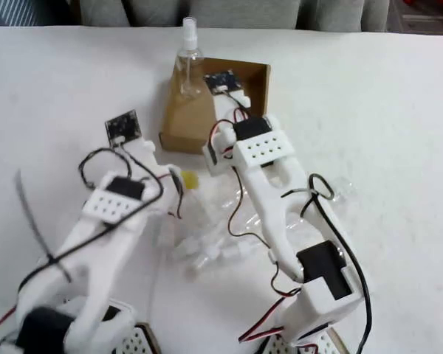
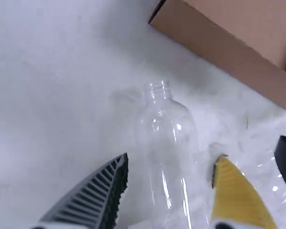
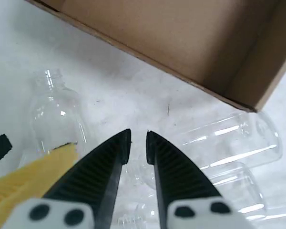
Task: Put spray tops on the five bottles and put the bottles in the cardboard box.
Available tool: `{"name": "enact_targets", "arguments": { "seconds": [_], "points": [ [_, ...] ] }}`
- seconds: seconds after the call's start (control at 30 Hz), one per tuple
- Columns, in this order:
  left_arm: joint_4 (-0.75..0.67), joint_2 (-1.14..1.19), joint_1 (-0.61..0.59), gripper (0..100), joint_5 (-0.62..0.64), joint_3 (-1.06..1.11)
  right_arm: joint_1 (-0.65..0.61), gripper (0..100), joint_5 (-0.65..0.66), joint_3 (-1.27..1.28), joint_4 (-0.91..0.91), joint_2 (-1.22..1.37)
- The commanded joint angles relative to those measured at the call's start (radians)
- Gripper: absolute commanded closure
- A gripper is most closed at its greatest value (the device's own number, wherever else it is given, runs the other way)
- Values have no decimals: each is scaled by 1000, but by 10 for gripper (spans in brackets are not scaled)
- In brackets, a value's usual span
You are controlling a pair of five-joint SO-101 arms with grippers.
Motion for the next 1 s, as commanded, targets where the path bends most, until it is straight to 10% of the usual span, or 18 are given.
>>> {"name": "enact_targets", "arguments": {
  "seconds": [0.0,0.7,0.9,0.97],
  "points": [
    [-18,156,-12,716,124,-137,8,971,11,-49,-13,-5],
    [-26,456,-21,720,193,-313,10,971,11,-48,-13,-4],
    [-26,458,-61,995,189,-316,10,971,11,-48,-13,-4],
    [-26,456,-87,940,190,-319,10,971,11,-48,-13,-4]
  ]
}}
